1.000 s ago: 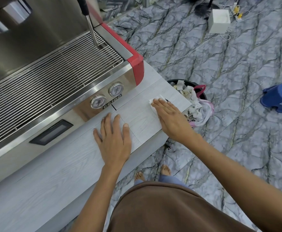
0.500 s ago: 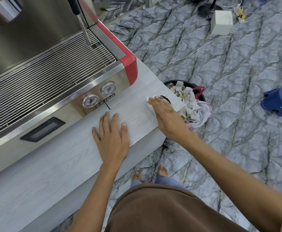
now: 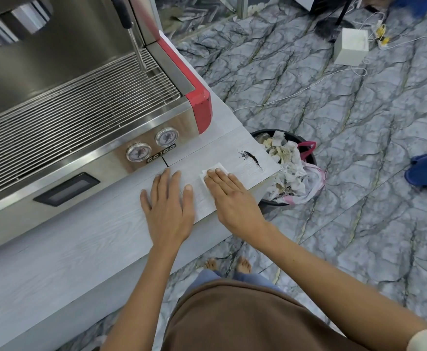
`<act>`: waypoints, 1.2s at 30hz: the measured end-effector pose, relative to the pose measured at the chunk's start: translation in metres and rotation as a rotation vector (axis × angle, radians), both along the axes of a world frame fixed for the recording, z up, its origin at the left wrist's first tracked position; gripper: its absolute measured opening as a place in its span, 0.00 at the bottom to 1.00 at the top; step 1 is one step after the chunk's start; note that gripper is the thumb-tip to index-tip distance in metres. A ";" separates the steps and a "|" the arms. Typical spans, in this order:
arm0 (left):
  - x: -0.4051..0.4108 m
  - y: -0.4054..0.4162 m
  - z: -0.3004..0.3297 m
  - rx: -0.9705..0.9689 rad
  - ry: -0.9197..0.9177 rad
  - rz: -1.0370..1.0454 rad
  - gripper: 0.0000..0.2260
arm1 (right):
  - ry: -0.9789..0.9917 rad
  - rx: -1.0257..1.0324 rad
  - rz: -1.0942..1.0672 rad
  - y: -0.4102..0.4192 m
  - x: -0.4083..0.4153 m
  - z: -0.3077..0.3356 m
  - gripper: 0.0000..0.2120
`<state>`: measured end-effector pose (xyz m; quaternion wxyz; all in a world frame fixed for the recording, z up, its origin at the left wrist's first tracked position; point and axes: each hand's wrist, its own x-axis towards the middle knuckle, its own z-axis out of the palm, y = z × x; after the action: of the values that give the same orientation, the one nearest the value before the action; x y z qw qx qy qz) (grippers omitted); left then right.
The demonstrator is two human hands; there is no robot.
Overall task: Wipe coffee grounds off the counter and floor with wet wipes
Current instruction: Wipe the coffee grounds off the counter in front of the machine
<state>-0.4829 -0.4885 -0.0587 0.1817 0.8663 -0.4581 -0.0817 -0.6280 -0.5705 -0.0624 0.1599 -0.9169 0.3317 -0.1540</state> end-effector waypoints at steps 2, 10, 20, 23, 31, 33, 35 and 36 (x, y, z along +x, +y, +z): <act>0.000 0.000 0.000 0.017 -0.012 -0.013 0.26 | 0.021 -0.015 -0.017 -0.004 0.004 -0.001 0.24; 0.003 0.002 0.001 0.073 -0.021 -0.068 0.27 | 0.031 -0.026 -0.093 -0.022 0.003 0.000 0.24; 0.007 0.004 0.001 0.082 -0.007 -0.106 0.28 | 0.021 0.011 -0.208 -0.045 -0.015 0.006 0.23; 0.007 0.003 0.001 0.088 -0.009 -0.110 0.29 | 0.012 0.041 -0.198 -0.050 -0.018 0.010 0.22; 0.009 0.000 0.004 0.058 0.048 -0.136 0.28 | -0.147 0.049 -0.217 -0.024 -0.010 0.011 0.19; 0.011 -0.003 0.005 0.042 0.072 -0.157 0.28 | -0.148 0.055 -0.190 -0.011 -0.003 0.008 0.20; 0.014 -0.007 0.006 0.026 0.093 -0.173 0.28 | -0.131 0.043 -0.173 0.001 0.004 0.004 0.21; 0.014 -0.010 0.007 0.019 0.106 -0.177 0.29 | -0.112 0.029 -0.164 0.005 0.008 0.003 0.21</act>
<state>-0.4686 -0.4980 -0.0512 0.1896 0.8184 -0.5220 -0.1476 -0.6199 -0.5655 -0.0599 0.1785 -0.8741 0.3984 -0.2129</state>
